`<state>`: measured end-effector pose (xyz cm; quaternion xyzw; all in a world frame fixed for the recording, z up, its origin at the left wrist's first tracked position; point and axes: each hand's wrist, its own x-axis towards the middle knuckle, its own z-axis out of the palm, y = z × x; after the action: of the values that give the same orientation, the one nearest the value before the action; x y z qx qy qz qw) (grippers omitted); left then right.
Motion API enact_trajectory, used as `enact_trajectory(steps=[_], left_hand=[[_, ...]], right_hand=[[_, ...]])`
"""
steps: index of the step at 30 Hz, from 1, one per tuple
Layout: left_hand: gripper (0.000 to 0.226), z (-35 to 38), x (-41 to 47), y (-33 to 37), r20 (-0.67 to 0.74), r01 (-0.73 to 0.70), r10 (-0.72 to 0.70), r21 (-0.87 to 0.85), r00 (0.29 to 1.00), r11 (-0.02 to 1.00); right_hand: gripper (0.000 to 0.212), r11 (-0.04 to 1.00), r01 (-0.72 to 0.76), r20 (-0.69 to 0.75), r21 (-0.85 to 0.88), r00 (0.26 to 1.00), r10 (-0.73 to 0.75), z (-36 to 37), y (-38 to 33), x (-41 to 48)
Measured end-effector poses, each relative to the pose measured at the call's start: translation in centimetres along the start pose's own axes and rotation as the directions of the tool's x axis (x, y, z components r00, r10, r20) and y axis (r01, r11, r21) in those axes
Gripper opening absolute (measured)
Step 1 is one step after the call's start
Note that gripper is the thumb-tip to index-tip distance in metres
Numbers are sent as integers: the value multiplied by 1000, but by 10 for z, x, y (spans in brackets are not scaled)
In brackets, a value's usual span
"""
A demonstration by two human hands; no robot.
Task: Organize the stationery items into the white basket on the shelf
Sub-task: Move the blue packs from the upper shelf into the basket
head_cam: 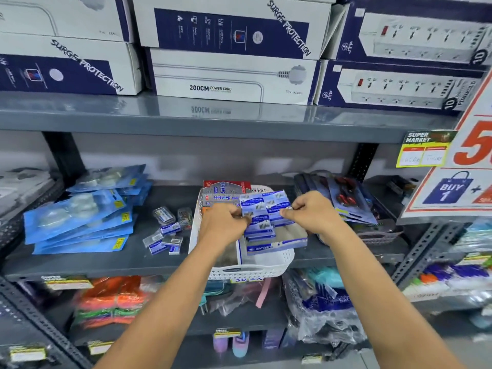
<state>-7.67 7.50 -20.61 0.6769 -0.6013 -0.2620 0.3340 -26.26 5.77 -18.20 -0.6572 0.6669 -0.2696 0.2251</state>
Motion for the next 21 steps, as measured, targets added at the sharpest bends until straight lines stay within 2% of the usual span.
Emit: enact_trajectory(steps=[3,6,9,11,14,18,21], left_hand=[[24,17,17,-18,69,36,-36,3,997,999],[11,32,34,-30,117,69,-69,3,991,998],[10,44,52,-40,168,93,-103,64,980,994],[10,51,60,-47,195,116,-129,77,972,990],[24,60,70,-60,223,176,-189,75,956,981],[17,72,79,-74,282,186,-213,117,936,975],[29,80,83,-83,285,184,-224,158,932,970]], right_hand=[[34,997,-65,36,-33,997,66,20,15,15],[45,989,-145,64,-34,987,147,37,28,30],[51,976,-215,98,-35,971,217,52,37,46],[50,967,-246,111,-73,961,253,61,40,53],[45,946,-290,139,-146,940,310,72,44,64],[40,904,-344,164,-254,906,391,89,49,76],[22,872,-353,140,-337,898,418,95,48,84]])
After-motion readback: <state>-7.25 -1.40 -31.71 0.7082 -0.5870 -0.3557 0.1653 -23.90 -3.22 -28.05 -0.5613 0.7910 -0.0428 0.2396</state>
